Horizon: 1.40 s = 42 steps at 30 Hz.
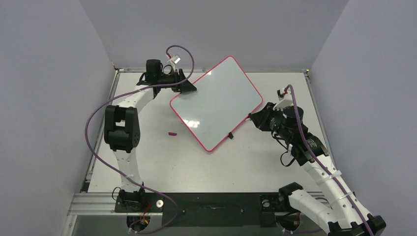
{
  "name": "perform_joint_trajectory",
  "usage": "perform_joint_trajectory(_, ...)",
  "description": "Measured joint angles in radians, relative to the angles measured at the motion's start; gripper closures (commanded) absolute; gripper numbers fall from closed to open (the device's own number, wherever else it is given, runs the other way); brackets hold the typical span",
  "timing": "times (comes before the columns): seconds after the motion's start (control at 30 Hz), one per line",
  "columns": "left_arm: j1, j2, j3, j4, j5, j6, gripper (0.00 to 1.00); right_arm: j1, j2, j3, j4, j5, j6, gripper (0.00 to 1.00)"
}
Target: Write a sentence on the whiteboard
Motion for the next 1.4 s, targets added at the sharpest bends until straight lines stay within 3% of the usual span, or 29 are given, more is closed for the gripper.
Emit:
perform_joint_trajectory(0.1, -0.008, 0.013, 0.027, -0.033, 0.0, 0.009, 0.61, 0.0, 0.0, 0.0, 0.0, 0.0, 0.0, 1.0)
perform_joint_trajectory(0.27, -0.027, 0.045, 0.084, -0.104, -0.006, 0.04, 0.89, 0.0, 0.0, 0.0, 0.0, -0.001, -0.001, 1.0)
perform_joint_trajectory(0.43, -0.036, 0.074, 0.16, -0.189, -0.004, 0.044, 0.99, 0.0, 0.002, -0.002, 0.004, -0.019, -0.004, 1.0)
perform_joint_trajectory(0.67, -0.065, 0.127, 0.291, -0.291, -0.006, 0.066, 1.0, 0.001, 0.009, -0.033, 0.094, -0.073, -0.003, 1.0)
perform_joint_trajectory(0.8, -0.077, 0.159, 0.355, -0.339, -0.006, 0.087, 1.0, 0.025, 0.034, -0.089, 0.241, -0.087, 0.002, 1.0)
perform_joint_trajectory(0.93, -0.083, 0.176, 0.382, -0.359, -0.005, 0.101, 1.0, 0.123, 0.08, -0.163, 0.43, -0.053, -0.013, 1.0)
perform_joint_trajectory(1.07, -0.083, 0.18, 0.386, -0.37, -0.008, 0.113, 1.0, 0.222, 0.2, -0.175, 0.633, -0.021, -0.042, 1.0)
perform_joint_trajectory(1.23, -0.083, 0.18, 0.386, -0.375, -0.011, 0.119, 1.0, 0.251, 0.424, -0.109, 0.827, -0.035, -0.045, 1.0)
perform_joint_trajectory(1.4, -0.083, 0.179, 0.385, -0.373, -0.018, 0.118, 1.0, 0.274, 0.604, 0.009, 0.911, -0.049, -0.044, 1.0)
